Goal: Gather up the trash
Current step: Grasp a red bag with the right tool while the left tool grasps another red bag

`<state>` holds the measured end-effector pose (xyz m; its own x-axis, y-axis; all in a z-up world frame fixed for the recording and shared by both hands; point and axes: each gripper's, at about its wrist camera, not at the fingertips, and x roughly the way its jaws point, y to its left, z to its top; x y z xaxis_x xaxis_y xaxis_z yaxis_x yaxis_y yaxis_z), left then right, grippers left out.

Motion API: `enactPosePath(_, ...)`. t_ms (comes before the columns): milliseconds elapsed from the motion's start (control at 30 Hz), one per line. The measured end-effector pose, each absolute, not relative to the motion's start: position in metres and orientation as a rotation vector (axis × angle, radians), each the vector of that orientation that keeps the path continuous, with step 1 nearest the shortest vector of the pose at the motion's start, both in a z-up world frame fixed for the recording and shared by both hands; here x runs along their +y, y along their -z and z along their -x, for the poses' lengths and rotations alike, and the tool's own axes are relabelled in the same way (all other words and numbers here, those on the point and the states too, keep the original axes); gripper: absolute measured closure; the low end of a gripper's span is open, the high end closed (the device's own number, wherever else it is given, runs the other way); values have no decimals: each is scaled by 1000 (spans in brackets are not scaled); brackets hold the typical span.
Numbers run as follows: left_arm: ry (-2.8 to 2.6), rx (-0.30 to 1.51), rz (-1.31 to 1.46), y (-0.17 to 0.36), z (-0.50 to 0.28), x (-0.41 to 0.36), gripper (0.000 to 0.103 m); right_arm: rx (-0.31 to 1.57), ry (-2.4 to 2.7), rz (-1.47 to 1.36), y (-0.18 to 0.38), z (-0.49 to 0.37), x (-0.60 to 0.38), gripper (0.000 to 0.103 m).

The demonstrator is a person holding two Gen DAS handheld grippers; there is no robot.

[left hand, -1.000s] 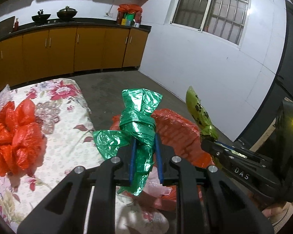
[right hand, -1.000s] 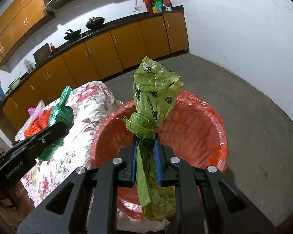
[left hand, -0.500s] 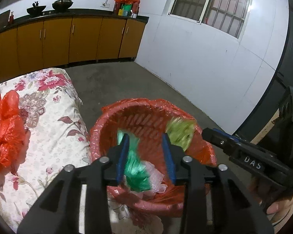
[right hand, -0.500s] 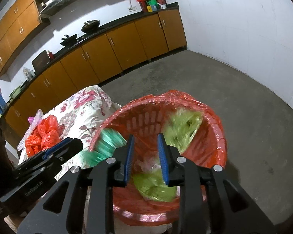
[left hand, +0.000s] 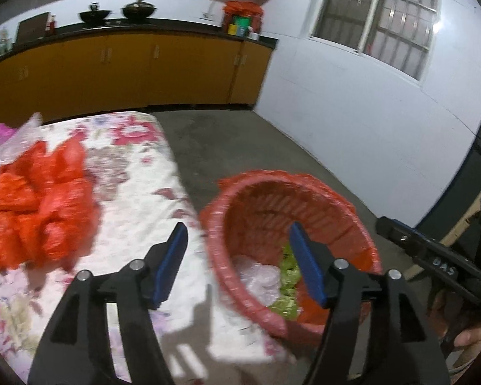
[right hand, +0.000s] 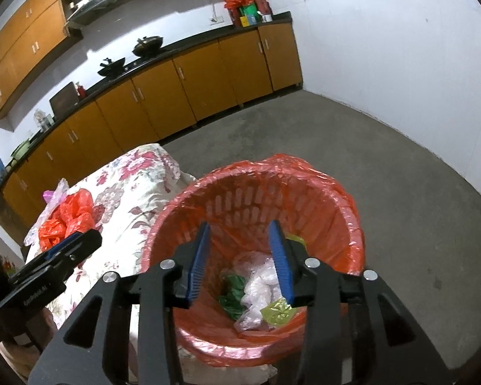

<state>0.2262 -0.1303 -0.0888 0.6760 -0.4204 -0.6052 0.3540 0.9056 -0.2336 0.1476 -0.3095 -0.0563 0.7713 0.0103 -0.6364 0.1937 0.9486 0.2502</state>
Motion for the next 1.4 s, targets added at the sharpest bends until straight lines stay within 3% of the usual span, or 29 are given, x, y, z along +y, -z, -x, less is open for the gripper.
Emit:
enactPosePath(533, 77, 612, 91, 80, -205, 17, 31, 693, -48, -216, 47, -165, -229, 62)
enactPosePath(1000, -204, 568, 162, 82, -176, 132, 30, 718, -325, -107, 42, -205, -88, 62)
enactPosePath(1367, -299, 566, 199, 97, -159, 175, 16, 756, -430, 1, 69, -245, 7, 62)
enactPosePath(1400, -312, 567, 205, 99, -159, 179, 15, 760, -429, 1, 71, -248, 11, 57)
